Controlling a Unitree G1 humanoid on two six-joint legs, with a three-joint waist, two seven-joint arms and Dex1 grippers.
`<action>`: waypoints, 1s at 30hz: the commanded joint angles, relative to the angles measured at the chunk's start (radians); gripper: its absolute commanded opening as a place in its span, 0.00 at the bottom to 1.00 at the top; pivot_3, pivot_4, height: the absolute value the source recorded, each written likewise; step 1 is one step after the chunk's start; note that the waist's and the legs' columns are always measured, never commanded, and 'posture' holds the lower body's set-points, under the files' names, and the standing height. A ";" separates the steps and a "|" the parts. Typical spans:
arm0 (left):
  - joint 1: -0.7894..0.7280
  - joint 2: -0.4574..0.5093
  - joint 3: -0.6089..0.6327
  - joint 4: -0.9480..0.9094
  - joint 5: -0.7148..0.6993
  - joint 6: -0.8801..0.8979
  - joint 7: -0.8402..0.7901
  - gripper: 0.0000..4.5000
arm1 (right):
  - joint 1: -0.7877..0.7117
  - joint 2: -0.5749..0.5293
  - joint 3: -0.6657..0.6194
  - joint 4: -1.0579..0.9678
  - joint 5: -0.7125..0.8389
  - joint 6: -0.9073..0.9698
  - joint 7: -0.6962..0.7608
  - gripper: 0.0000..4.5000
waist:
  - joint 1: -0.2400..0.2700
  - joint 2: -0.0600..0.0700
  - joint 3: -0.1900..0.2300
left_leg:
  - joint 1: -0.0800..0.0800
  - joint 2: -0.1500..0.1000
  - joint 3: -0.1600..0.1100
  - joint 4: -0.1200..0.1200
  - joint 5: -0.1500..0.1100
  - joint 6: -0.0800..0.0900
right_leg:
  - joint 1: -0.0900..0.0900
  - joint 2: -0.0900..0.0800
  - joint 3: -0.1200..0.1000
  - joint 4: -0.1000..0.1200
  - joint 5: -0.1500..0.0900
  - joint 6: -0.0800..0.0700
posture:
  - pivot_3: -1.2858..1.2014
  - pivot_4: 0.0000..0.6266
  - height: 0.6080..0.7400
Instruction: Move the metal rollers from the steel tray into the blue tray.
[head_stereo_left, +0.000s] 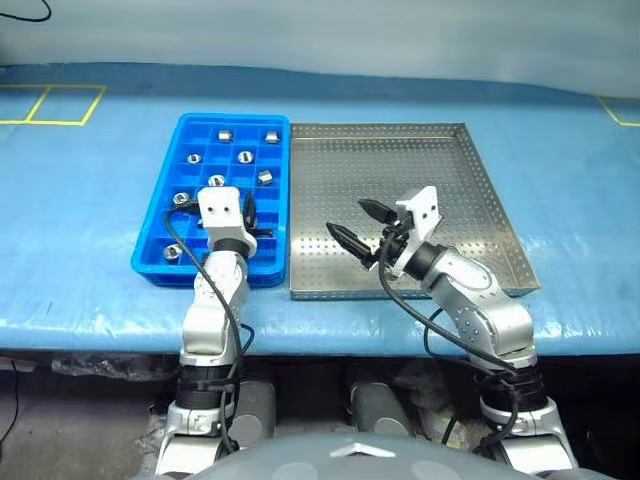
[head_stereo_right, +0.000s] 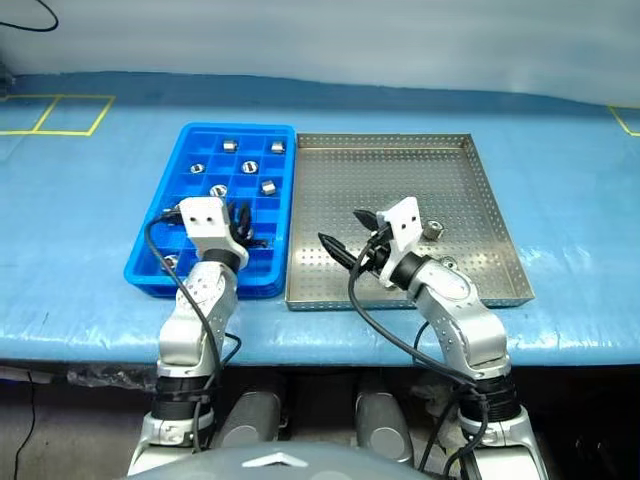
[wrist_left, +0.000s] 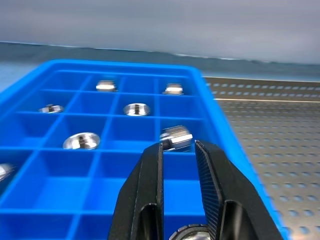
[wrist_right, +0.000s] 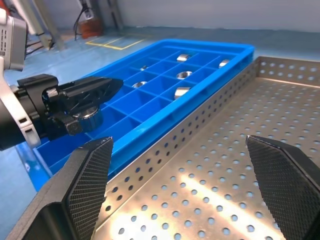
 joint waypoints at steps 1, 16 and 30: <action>0.009 -0.024 0.007 -0.059 0.016 0.006 0.042 0.15 | -0.024 -0.002 0.013 0.000 -0.009 -0.015 0.016 1.00 | 0.014 0.000 0.000 | 0.000 0.000 0.000 0.001 0.000 0.000 | 0.000 0.000 0.000 0.000 -0.001 -0.002 | 0.61 0.24 1.00; 0.003 -0.003 0.053 0.004 0.106 -0.090 0.173 0.15 | -0.021 -0.005 0.027 0.010 -0.029 -0.018 0.022 1.00 | 0.028 0.000 0.000 | 0.000 0.000 0.000 0.003 0.000 0.000 | 0.001 0.000 -0.001 0.000 -0.001 -0.002 | 0.61 0.24 1.00; -0.124 0.026 0.123 0.191 0.056 -0.144 0.146 0.15 | -0.018 -0.010 0.045 0.001 -0.047 -0.009 0.022 1.00 | 0.033 -0.001 0.000 | 0.000 0.000 0.000 0.003 0.000 0.000 | 0.001 0.000 -0.001 0.000 -0.001 -0.002 | 0.61 0.24 1.00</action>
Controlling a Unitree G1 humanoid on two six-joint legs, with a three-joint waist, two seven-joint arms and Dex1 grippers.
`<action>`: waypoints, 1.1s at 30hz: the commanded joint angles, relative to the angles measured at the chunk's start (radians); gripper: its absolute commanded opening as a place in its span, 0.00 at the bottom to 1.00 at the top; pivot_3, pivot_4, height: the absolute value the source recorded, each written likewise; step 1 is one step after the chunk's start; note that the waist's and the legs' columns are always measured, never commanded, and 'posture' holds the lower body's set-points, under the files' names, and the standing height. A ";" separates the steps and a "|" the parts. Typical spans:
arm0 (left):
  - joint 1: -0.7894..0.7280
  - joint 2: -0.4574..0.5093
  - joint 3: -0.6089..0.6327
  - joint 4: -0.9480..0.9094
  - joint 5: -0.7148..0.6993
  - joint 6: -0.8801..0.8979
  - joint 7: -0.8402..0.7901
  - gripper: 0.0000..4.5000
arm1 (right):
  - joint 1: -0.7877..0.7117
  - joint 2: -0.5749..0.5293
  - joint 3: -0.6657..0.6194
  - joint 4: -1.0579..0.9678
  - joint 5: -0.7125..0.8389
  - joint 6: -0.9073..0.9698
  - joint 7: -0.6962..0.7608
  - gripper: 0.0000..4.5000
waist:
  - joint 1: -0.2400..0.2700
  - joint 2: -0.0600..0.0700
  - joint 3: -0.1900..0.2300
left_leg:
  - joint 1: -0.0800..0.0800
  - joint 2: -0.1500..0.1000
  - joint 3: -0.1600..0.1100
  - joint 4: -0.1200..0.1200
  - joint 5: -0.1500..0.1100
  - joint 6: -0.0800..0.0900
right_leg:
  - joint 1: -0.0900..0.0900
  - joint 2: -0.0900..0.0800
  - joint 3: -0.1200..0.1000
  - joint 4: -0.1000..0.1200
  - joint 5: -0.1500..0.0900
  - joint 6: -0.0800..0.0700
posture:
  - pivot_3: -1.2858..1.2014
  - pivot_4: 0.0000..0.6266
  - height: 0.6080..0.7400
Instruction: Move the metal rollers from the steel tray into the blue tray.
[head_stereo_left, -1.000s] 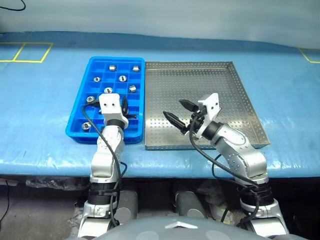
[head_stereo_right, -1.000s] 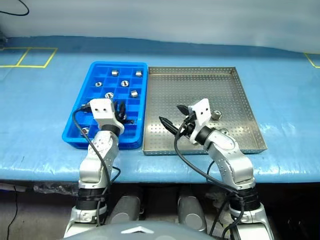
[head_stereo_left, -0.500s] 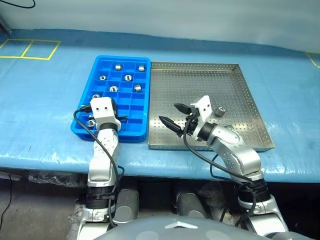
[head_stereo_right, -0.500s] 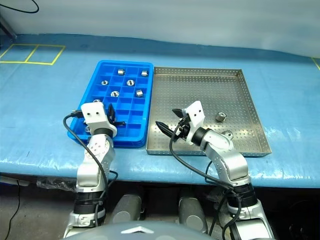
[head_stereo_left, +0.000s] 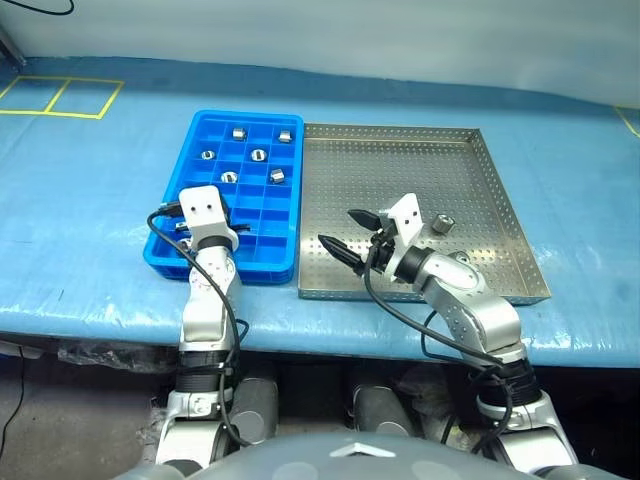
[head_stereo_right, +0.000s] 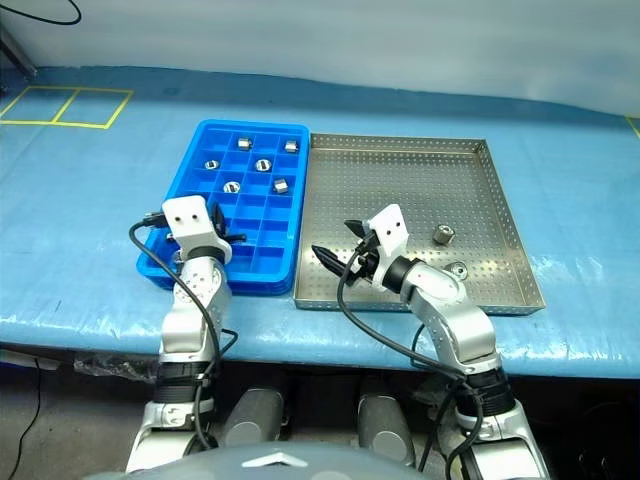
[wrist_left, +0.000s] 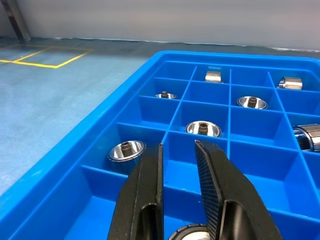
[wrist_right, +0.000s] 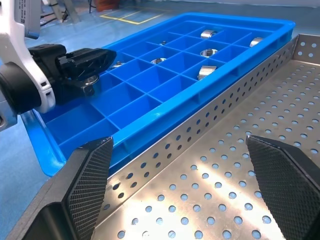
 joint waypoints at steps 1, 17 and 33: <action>-0.032 0.006 0.019 0.003 0.009 -0.026 0.023 0.15 | -0.003 -0.002 0.001 -0.038 0.001 -0.004 0.003 1.00 | 0.001 0.000 0.000 | 0.000 0.000 0.000 0.000 0.000 0.000 | 0.000 0.000 0.000 0.000 0.000 0.000 | 0.61 0.24 1.00; -0.032 0.005 0.020 0.022 0.004 -0.020 0.002 0.15 | -0.001 -0.005 0.005 -0.041 -0.012 -0.004 0.000 1.00 | 0.006 0.000 0.000 | 0.000 0.000 0.000 0.000 0.000 0.000 | 0.000 0.000 0.000 0.000 0.000 0.000 | 0.61 0.24 1.00; -0.034 0.013 -0.103 -0.063 0.027 -0.089 -0.118 0.74 | 0.008 -0.003 0.000 -0.041 -0.016 -0.006 -0.009 1.00 | 0.005 0.000 0.000 | 0.000 0.000 0.000 0.000 0.000 0.000 | 0.000 0.000 0.000 0.000 0.000 0.000 | 0.61 0.24 1.00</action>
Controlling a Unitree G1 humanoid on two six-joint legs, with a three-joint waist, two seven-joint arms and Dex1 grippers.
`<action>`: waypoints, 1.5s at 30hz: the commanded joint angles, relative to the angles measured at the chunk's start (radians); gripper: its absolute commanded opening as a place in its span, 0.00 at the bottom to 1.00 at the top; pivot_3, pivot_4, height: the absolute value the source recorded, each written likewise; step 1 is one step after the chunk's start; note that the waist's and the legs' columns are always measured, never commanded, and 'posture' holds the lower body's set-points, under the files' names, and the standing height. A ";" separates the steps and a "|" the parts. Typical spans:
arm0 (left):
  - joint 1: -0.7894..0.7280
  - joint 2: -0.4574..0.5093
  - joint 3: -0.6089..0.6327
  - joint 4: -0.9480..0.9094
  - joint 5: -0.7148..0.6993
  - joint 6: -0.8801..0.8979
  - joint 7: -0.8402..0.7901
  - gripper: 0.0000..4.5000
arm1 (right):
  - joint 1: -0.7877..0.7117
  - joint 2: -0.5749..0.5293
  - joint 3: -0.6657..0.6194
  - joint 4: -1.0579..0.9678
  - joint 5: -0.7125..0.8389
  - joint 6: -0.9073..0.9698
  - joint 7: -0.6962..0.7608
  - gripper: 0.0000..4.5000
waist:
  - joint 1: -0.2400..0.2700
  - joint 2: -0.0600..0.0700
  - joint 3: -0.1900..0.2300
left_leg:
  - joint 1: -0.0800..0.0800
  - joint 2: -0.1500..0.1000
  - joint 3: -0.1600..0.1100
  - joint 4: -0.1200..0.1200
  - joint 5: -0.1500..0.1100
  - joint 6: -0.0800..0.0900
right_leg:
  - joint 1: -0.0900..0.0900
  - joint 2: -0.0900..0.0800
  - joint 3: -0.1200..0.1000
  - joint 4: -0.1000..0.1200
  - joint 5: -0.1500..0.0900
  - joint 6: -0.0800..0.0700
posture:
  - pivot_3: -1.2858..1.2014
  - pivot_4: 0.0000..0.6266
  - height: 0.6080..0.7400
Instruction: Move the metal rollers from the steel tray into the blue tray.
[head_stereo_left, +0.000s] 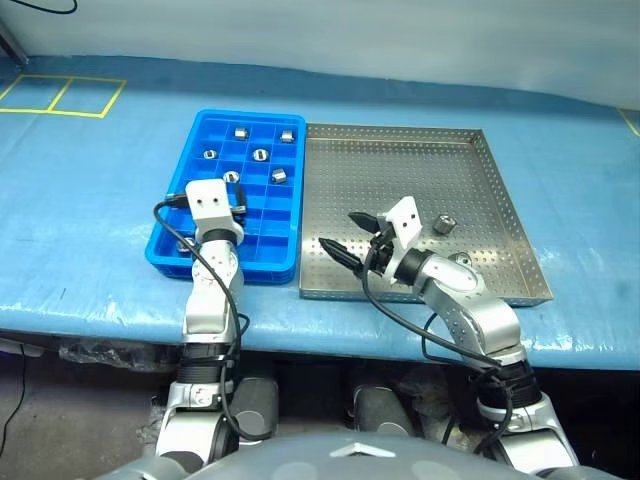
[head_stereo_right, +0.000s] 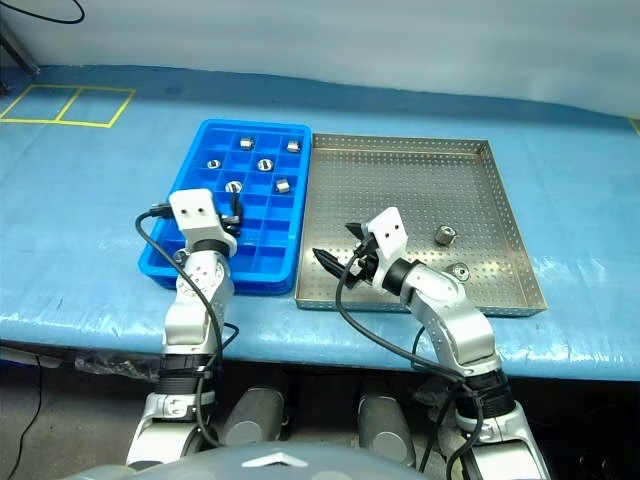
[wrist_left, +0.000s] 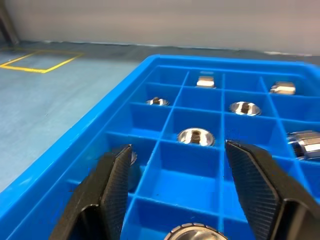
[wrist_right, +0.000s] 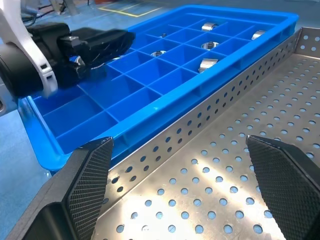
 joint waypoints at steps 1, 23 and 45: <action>-0.015 0.001 -0.026 -0.061 0.019 -0.026 -0.005 0.74 | -0.004 0.000 -0.008 -0.039 0.001 -0.008 -0.004 1.00 | -0.001 0.000 0.000 | 0.000 0.000 0.000 0.000 0.000 0.000 | 0.000 0.000 0.000 0.000 0.000 0.000 | 0.61 0.24 1.00; -0.013 -0.155 0.270 -0.129 -1.211 0.186 -0.336 0.74 | 0.022 -0.004 -0.019 -0.060 0.001 -0.011 -0.030 1.00 | -0.024 -0.001 0.001 | -0.001 0.001 0.000 0.002 0.000 0.000 | -0.001 0.000 0.000 0.000 -0.001 0.000 | 0.59 0.24 1.00; 0.055 -0.054 0.142 -0.140 -1.457 0.497 -0.537 0.74 | -0.071 0.272 -0.233 -0.063 0.706 0.294 -0.143 1.00 | -0.036 -0.001 0.001 | -0.001 0.001 -0.001 0.001 0.000 0.000 | -0.001 0.001 -0.001 0.000 -0.001 -0.002 | 0.58 0.24 1.00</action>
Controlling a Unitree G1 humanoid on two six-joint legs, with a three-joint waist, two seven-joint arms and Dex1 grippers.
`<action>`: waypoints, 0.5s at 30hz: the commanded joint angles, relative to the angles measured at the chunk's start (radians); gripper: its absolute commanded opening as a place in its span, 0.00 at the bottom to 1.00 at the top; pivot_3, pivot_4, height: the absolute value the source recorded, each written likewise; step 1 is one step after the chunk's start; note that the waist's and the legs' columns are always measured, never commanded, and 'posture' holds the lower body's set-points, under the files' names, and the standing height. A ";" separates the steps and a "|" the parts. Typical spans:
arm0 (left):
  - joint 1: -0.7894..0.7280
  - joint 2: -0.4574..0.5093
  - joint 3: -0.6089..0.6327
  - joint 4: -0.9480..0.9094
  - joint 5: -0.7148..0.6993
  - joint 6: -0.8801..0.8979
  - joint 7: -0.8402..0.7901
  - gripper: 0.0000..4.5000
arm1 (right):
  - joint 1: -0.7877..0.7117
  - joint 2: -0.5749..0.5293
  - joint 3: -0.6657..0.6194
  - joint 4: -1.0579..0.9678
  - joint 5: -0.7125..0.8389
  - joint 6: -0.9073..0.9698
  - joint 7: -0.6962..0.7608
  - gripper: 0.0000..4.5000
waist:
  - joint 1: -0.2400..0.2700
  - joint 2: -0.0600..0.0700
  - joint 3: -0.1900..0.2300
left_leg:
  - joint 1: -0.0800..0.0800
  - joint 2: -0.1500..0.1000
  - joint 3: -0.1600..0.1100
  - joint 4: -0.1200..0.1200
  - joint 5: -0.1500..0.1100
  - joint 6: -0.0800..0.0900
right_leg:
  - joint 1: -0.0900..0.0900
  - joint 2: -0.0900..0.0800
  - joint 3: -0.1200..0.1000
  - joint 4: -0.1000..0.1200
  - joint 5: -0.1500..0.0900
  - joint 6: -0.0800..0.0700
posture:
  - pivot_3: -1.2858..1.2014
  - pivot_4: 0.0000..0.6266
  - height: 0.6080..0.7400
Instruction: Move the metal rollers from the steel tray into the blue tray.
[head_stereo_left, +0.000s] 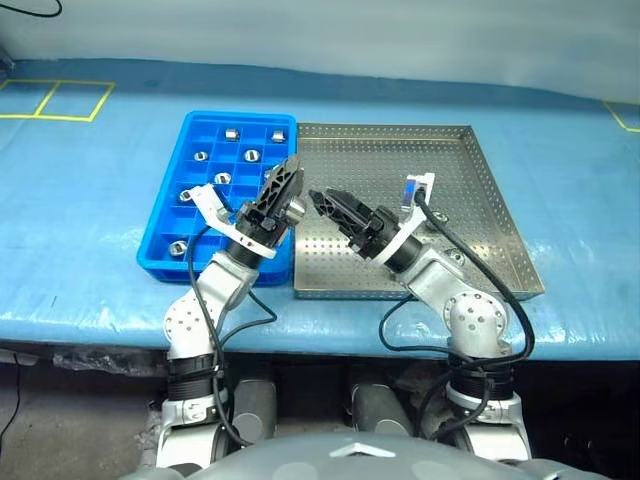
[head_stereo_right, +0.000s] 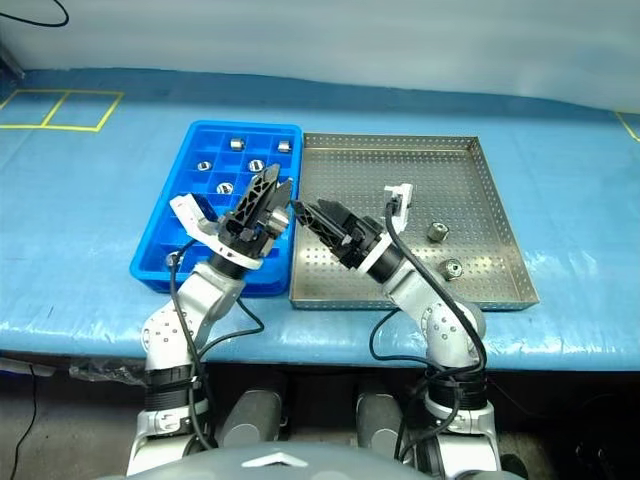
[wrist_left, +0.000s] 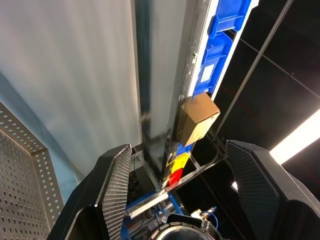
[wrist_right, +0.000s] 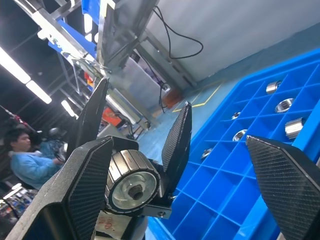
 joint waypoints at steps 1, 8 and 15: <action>-0.007 -0.010 -0.021 -0.042 -0.021 0.013 -0.027 0.74 | -0.016 0.012 -0.014 -0.026 0.102 0.039 -0.017 1.00 | -0.001 0.000 0.000 | 0.000 0.000 0.000 0.000 0.000 0.000 | 0.000 0.000 0.000 0.000 0.000 0.000 | 0.58 0.24 1.00; -0.012 -0.010 -0.038 -0.042 -0.007 0.023 -0.052 0.74 | -0.016 -0.002 0.030 -0.001 0.119 0.106 -0.061 1.00 | -0.004 0.000 0.000 | 0.000 0.000 0.000 0.000 0.000 0.000 | -0.001 0.000 0.000 0.000 0.000 0.000 | 0.58 0.24 1.00; -0.014 -0.011 -0.045 -0.042 0.002 0.025 -0.052 0.74 | -0.012 0.001 0.054 0.001 0.137 0.132 -0.053 0.74 | -0.009 0.000 0.000 | -0.001 0.000 0.000 -0.001 0.000 0.000 | -0.001 0.000 0.000 0.000 0.000 0.000 | 0.58 0.24 1.00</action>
